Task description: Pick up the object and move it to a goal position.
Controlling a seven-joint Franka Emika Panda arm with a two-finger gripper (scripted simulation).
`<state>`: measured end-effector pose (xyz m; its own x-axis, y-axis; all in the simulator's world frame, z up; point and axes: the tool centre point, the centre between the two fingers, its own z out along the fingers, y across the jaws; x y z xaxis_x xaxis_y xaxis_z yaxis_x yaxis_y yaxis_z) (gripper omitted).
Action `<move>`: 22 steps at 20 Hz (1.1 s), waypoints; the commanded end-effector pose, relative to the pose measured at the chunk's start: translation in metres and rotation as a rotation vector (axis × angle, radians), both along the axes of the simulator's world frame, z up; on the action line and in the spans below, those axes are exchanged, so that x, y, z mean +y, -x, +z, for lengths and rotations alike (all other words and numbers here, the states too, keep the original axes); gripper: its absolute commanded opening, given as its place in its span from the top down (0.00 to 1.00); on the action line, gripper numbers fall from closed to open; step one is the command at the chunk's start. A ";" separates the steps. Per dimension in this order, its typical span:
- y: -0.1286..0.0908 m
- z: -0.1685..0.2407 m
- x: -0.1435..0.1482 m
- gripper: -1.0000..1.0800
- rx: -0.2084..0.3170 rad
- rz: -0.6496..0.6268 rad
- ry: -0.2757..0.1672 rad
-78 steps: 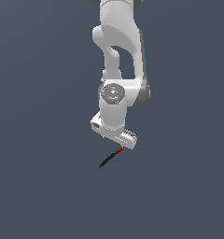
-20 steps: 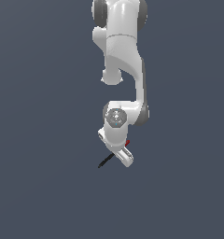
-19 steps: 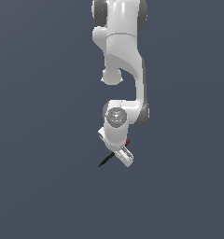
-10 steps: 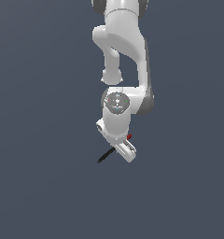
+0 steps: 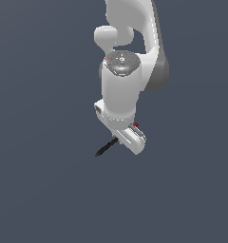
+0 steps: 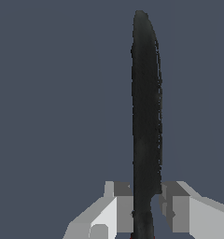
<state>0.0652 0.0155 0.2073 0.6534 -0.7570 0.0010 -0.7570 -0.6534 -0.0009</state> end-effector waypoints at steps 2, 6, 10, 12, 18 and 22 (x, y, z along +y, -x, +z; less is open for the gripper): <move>-0.003 0.042 0.000 1.00 0.001 0.000 0.001; -0.006 0.087 0.000 1.00 0.001 0.000 0.001; -0.010 0.128 0.001 1.00 0.001 0.000 0.001; -0.012 0.146 0.001 1.00 0.001 0.000 0.001; -0.018 0.188 0.002 1.00 0.001 0.002 0.001; -0.020 0.205 0.003 1.00 0.001 0.002 0.001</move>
<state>0.0847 0.0180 0.4062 0.6546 -0.7560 0.0012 -0.7560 -0.6546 -0.0003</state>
